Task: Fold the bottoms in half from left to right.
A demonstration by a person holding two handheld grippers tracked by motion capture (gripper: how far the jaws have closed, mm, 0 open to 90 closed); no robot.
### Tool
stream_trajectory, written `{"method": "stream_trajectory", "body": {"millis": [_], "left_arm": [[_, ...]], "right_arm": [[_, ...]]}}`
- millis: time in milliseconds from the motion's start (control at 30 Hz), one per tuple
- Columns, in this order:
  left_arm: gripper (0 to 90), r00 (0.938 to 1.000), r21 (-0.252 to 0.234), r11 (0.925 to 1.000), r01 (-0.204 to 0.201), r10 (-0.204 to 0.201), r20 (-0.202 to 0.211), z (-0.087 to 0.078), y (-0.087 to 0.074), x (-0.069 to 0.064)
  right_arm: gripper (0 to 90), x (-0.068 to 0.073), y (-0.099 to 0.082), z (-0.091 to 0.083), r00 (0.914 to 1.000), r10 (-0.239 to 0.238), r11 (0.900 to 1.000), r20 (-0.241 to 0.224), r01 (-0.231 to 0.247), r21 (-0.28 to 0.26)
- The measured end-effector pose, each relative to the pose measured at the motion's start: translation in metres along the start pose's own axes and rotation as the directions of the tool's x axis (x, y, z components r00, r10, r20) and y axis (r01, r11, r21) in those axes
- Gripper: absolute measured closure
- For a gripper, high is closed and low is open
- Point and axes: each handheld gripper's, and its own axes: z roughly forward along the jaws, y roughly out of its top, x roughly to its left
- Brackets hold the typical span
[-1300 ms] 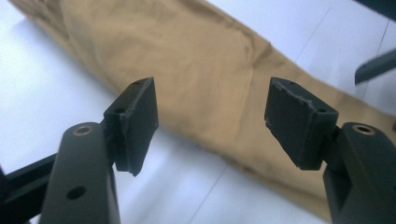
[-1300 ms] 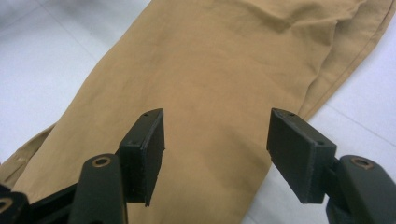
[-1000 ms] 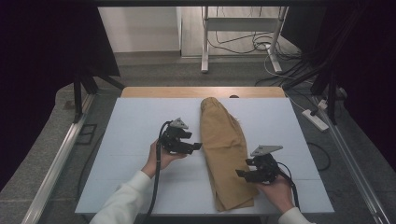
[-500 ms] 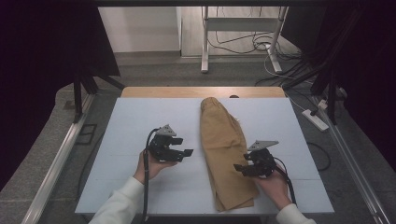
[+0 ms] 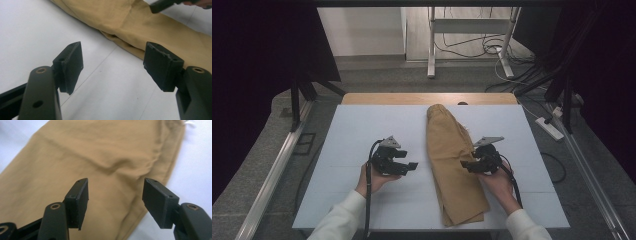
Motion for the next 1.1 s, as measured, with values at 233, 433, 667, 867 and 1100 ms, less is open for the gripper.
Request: {"method": "stream_trajectory", "body": {"millis": [233,433,667,867,1100], "left_arm": [[31.4,1.0,-0.003,1.0,0.004,-0.004,-0.001,0.0,-0.001,0.002],[31.2,1.0,-0.005,1.0,0.008,-0.008,-0.004,-0.002,-0.001,0.003],[31.1,1.0,-0.005,1.0,0.008,-0.008,-0.006,-0.002,-0.002,0.004],[31.0,1.0,-0.01,0.9999,0.004,-0.004,-0.007,-0.004,-0.001,0.004],[30.6,1.0,-0.01,0.9999,0.001,-0.001,-0.008,-0.005,-0.001,0.004]], "right_arm": [[43.2,-0.017,0.007,0.013,0.9993,0.029,0.9995,0.025,-0.029,0.015],[57.1,-0.023,0.011,0.024,0.9996,0.023,0.9988,0.019,-0.024,0.043],[85.1,-0.018,0.012,0.024,0.9994,-0.034,0.9976,0.005,0.034,0.061],[86.0,-0.015,0.013,0.009,0.9983,-0.049,0.9976,0.033,0.047,0.05],[85.9,-0.018,0.006,0.004,0.9979,-0.041,0.9959,0.051,0.036,0.083]]}}
